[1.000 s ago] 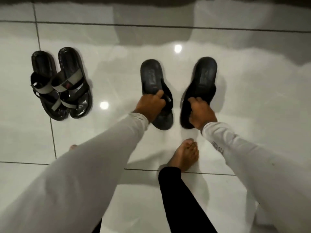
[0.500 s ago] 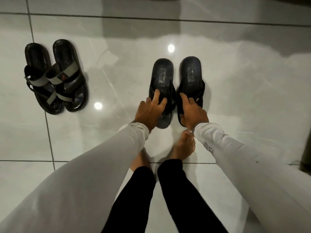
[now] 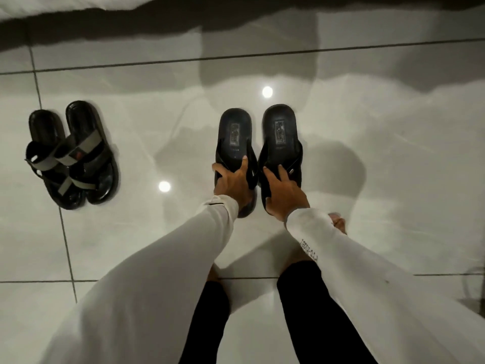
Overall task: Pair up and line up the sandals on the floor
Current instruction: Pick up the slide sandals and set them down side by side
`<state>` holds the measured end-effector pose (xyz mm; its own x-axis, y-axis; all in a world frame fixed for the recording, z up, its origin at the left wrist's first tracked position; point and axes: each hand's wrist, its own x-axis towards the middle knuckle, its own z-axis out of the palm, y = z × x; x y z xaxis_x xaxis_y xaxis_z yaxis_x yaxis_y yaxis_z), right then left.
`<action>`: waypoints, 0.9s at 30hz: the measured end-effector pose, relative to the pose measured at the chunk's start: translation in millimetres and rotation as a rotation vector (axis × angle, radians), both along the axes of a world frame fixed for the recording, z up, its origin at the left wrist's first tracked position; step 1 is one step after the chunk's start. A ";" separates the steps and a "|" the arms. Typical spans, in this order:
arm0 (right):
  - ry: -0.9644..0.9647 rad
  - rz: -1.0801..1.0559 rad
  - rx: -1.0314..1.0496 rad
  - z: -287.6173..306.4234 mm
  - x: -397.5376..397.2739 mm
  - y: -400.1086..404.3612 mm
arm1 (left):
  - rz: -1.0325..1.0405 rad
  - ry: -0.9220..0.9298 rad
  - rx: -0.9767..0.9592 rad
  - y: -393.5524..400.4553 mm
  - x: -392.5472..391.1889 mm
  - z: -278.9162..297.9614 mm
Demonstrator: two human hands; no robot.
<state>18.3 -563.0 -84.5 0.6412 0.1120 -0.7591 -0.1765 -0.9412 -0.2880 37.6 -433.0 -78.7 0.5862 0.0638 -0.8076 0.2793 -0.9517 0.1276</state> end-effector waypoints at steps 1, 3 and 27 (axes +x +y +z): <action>-0.005 -0.021 0.011 -0.3 4.7 -8.8 | 0.017 0.002 0.000 -9.5 6.2 0.7; -0.011 -0.051 0.029 -0.4 16.4 -28.6 | 0.031 0.002 -0.004 -29.5 18.2 2.0; -0.078 -0.076 -0.050 4.2 99.1 -215.4 | -0.182 -0.070 0.019 -201.4 98.3 -11.5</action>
